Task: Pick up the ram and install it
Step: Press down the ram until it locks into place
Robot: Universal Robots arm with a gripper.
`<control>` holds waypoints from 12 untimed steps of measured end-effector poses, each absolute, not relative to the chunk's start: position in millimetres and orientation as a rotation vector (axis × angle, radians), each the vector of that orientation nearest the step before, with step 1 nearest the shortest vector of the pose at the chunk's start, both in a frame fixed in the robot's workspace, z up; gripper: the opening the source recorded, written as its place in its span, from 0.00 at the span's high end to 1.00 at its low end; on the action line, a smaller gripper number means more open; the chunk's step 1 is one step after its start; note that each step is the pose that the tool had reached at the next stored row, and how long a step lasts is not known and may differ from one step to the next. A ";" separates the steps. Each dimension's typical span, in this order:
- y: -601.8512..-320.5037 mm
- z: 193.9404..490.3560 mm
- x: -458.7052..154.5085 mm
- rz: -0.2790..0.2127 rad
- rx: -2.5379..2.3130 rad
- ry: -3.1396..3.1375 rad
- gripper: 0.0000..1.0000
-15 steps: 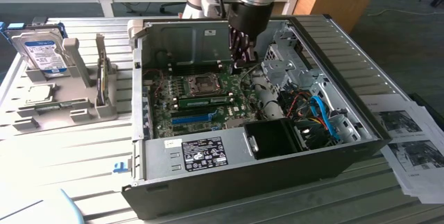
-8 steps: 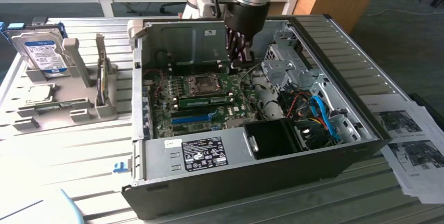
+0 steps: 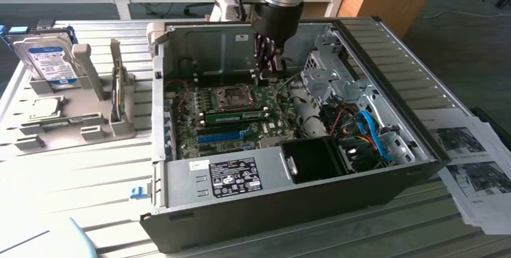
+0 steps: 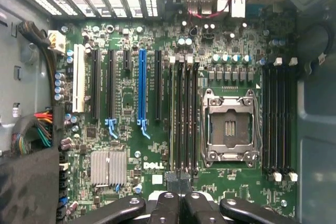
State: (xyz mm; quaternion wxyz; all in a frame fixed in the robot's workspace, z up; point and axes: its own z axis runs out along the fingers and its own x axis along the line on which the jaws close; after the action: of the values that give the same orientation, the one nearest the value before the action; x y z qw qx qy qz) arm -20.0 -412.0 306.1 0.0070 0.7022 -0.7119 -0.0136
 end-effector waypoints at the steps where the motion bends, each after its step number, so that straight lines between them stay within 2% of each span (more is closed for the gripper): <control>1: -412.0 306.1 -21.3 -0.042 2.196 -2.226 0.91; 12: -412.0 306.1 -34.6 -0.042 2.196 -2.226 0.91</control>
State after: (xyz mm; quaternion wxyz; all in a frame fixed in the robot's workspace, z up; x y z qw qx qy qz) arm -34.6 -412.0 306.1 0.0070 0.7022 -0.7119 -0.0135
